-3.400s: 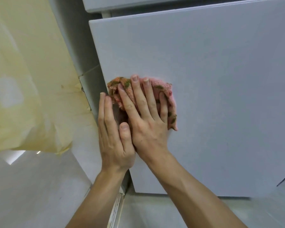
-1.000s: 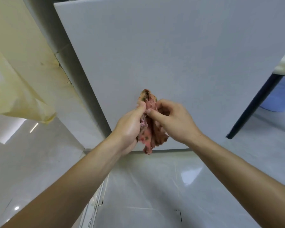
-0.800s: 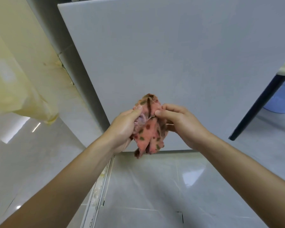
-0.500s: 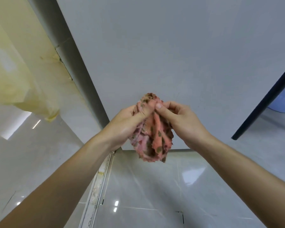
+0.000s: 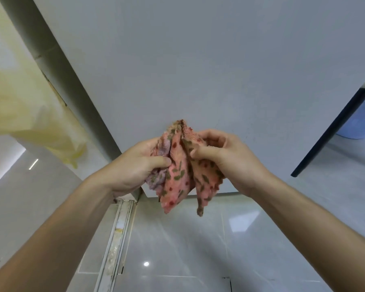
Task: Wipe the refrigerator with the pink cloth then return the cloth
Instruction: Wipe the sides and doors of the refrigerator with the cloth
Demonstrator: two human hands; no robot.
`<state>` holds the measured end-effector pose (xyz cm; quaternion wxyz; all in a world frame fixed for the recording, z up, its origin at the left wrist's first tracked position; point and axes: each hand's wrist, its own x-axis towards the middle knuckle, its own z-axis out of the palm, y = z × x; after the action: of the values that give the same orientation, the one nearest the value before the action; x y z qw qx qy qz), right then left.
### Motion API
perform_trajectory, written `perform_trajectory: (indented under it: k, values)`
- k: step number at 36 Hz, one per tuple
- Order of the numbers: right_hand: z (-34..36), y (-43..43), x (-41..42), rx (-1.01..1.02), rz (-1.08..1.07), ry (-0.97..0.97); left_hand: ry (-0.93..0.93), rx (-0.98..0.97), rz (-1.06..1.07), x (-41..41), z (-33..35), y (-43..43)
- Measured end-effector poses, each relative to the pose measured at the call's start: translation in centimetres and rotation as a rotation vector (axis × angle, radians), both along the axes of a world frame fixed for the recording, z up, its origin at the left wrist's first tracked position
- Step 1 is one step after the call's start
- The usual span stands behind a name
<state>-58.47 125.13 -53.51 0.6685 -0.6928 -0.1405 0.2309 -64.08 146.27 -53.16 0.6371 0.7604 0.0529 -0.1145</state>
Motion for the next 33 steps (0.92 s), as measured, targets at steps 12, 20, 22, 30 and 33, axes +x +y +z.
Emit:
perform_trajectory:
  k: [12, 20, 22, 30, 33]
  values:
    - [1.4, -1.0, 1.9, -0.155, -0.178, -0.262, 0.067, 0.365, 0.115, 0.8, -0.3, 1.1]
    - [3.6, -1.7, 2.9, -0.187, 0.062, -0.310, 0.055, 0.117, -0.155, 0.1, 0.7, 0.1]
    - [4.2, -1.7, 3.0, -0.197, 0.145, -0.322, 0.018, 0.130, -0.190, 0.0, 0.8, -0.7]
    - [5.2, -3.0, 3.0, -0.339, 0.178, -0.403, -0.023, 0.126, -0.142, 0.1, 1.8, -0.3]
    - [5.5, -3.4, 2.9, -0.381, 0.187, -0.419, -0.071, 0.215, -0.152, 0.1, 2.6, -0.2]
